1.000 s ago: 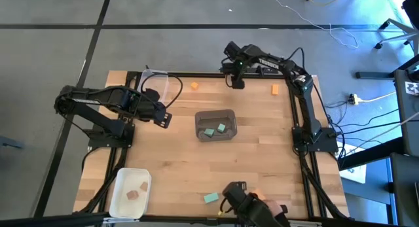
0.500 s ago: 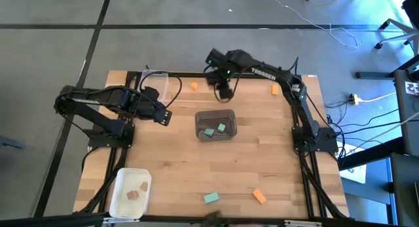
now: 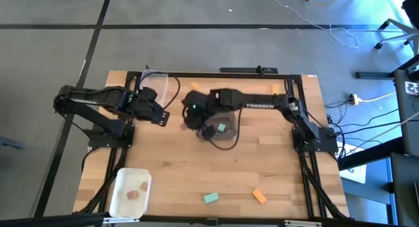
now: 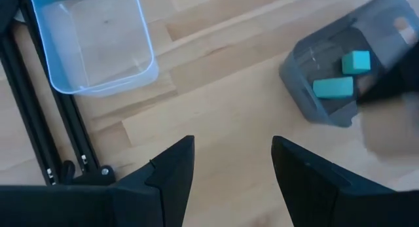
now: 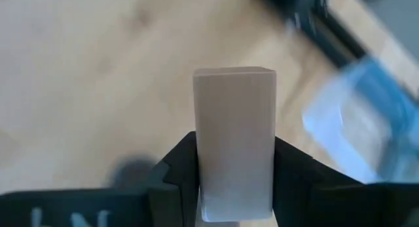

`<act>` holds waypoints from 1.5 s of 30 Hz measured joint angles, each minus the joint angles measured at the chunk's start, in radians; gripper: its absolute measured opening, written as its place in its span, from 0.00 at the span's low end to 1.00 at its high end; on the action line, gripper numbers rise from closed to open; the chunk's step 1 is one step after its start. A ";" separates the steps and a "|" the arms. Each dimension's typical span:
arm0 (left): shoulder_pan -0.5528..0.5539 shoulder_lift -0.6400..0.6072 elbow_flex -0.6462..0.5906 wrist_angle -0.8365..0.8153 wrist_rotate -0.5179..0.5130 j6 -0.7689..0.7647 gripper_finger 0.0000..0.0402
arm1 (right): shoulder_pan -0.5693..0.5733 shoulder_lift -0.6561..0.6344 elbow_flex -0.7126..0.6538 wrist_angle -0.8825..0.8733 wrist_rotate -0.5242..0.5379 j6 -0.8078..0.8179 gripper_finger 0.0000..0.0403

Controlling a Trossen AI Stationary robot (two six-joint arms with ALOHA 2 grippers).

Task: Sort & place blocks by color
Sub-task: Put the brown block into the white bin

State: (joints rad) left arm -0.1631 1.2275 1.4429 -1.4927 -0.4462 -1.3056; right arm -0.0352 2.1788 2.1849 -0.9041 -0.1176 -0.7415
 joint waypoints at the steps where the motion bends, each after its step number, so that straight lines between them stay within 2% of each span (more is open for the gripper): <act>1: -0.008 0.000 0.000 0.000 0.001 -0.001 0.49 | 0.014 0.000 0.000 0.021 -0.018 0.005 0.32; 4: -0.045 0.000 0.000 0.000 0.001 -0.012 0.49 | 0.047 0.000 0.000 0.058 -0.032 0.038 0.32; 13: -0.146 0.000 -0.001 0.018 -0.046 -0.108 0.49 | 0.085 0.000 0.000 0.081 0.158 0.083 0.32; 16: -0.158 0.001 -0.016 0.087 -0.091 -0.156 0.49 | 0.085 0.000 0.000 0.117 0.205 0.084 0.32; 26: -0.168 0.002 -0.024 0.223 -0.168 -0.143 0.49 | 0.085 0.000 0.000 0.241 0.331 0.059 0.32; 37: -0.205 0.008 -0.024 0.270 -0.184 -0.154 0.49 | 0.054 -0.002 0.000 0.271 0.347 0.055 0.32; 45: -0.182 0.026 -0.025 0.240 -0.221 -0.153 0.49 | 0.052 -0.002 0.000 0.281 0.344 0.054 0.32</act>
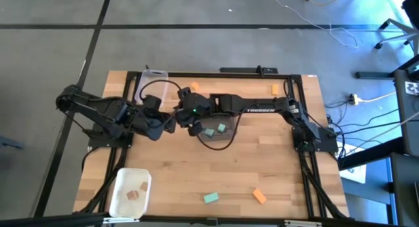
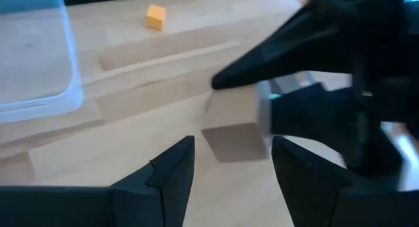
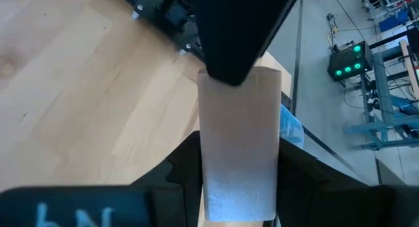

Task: Sort & place blocks by color
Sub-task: Put the brown block into the white bin

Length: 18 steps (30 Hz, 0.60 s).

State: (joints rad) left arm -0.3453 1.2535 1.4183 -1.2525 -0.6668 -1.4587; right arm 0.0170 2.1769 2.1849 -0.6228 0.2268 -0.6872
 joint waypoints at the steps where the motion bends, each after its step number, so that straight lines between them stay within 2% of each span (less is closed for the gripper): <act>1: 0.003 0.005 0.000 -0.003 0.004 -0.001 0.49 | 0.000 0.000 0.000 0.000 0.000 0.000 0.32; 5: 0.011 0.006 0.000 -0.004 0.026 -0.001 0.49 | 0.000 0.000 0.000 0.007 0.000 -0.001 0.32; 18: 0.013 0.014 -0.009 -0.013 -0.017 -0.008 0.49 | 0.002 0.000 0.000 0.033 -0.015 -0.002 0.32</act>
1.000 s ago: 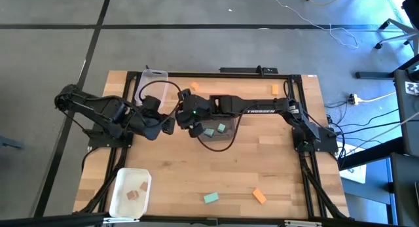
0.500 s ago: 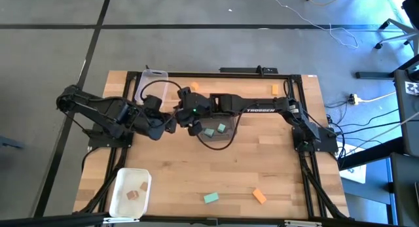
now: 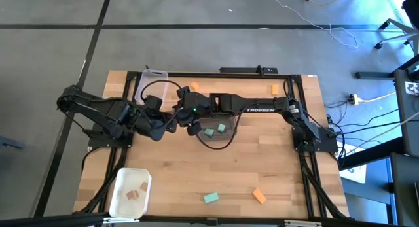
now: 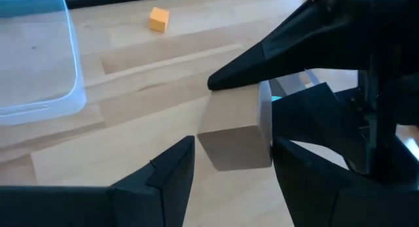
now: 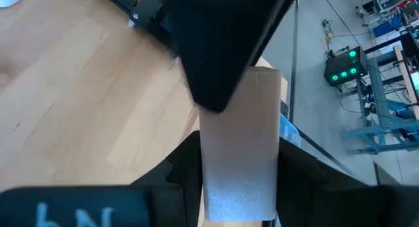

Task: Sort & place blocks by color
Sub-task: Put the brown block into the white bin

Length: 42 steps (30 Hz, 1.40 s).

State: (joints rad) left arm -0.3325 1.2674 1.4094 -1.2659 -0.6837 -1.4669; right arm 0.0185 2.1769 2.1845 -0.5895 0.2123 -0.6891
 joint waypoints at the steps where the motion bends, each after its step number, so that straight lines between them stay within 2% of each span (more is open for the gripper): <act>1: 0.000 0.002 -0.006 -0.001 -0.005 -0.006 0.49 | 0.000 0.000 0.000 0.001 0.000 0.000 0.32; 9: -0.001 0.000 -0.030 -0.001 -0.060 -0.043 0.49 | 0.000 0.000 -0.001 0.023 -0.003 0.000 0.32; 15: -0.001 0.000 -0.031 0.004 -0.060 0.014 0.48 | 0.001 0.000 -0.001 0.029 -0.029 0.000 0.32; 22: 0.000 -0.001 -0.031 0.010 -0.086 -0.012 0.34 | 0.001 0.000 -0.001 0.037 -0.014 0.002 0.32; 39: -0.009 -0.001 -0.031 0.014 -0.089 0.024 0.34 | 0.002 0.000 -0.001 0.035 -0.006 0.002 0.32; 42: -0.009 0.000 -0.031 0.017 -0.085 0.052 0.34 | 0.002 0.000 -0.001 0.035 -0.003 0.000 0.39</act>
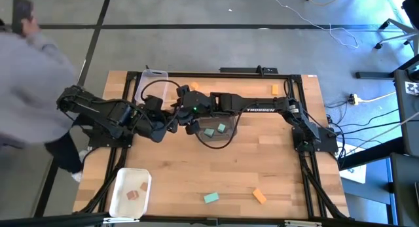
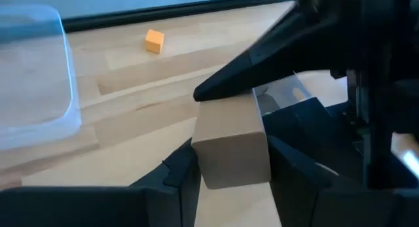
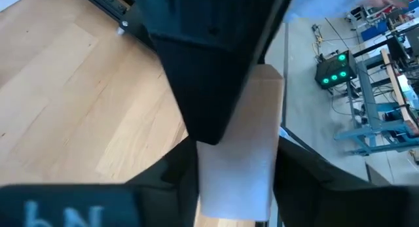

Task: Sort & place blocks by color
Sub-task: Put the brown block into the white bin

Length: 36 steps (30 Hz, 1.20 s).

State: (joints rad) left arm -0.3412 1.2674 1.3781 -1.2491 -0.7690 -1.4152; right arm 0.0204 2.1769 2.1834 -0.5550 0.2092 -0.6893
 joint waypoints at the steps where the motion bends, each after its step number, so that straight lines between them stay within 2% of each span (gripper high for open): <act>1: 0.000 0.001 -0.002 -0.004 0.005 0.014 0.33 | 0.000 0.000 0.000 -0.002 0.001 -0.002 0.43; 4: -0.001 0.002 -0.003 -0.007 0.016 0.032 0.31 | 0.003 0.000 0.000 -0.008 0.002 -0.003 0.52; 6: -0.001 0.002 -0.003 -0.007 0.017 0.031 0.31 | 0.002 0.000 0.000 -0.008 0.007 -0.004 0.54; 11: -0.001 0.002 -0.003 -0.015 0.041 0.022 0.31 | 0.002 0.000 0.002 -0.019 0.017 -0.003 0.53; 14: 0.000 0.002 -0.003 -0.050 0.096 0.019 0.31 | 0.003 -0.007 0.002 -0.047 0.019 -0.002 0.53; 19: -0.010 0.002 -0.003 -0.135 0.263 0.027 0.31 | 0.003 -0.059 0.002 -0.107 0.022 0.004 0.53; 25: -0.055 0.001 -0.002 -0.179 0.532 0.073 0.31 | 0.001 -0.122 0.002 -0.186 0.025 0.038 0.53; 32: -0.168 0.001 -0.002 -0.191 0.811 0.073 0.31 | 0.001 -0.168 0.003 -0.295 0.026 0.086 0.53; 36: -0.252 0.000 -0.020 -0.178 0.921 -0.024 0.31 | 0.001 -0.180 0.003 -0.358 0.033 0.105 0.53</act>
State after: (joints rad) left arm -0.5934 1.2675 1.3580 -1.4272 0.1520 -1.4393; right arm 0.0212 1.9968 2.1860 -0.9131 0.2423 -0.5843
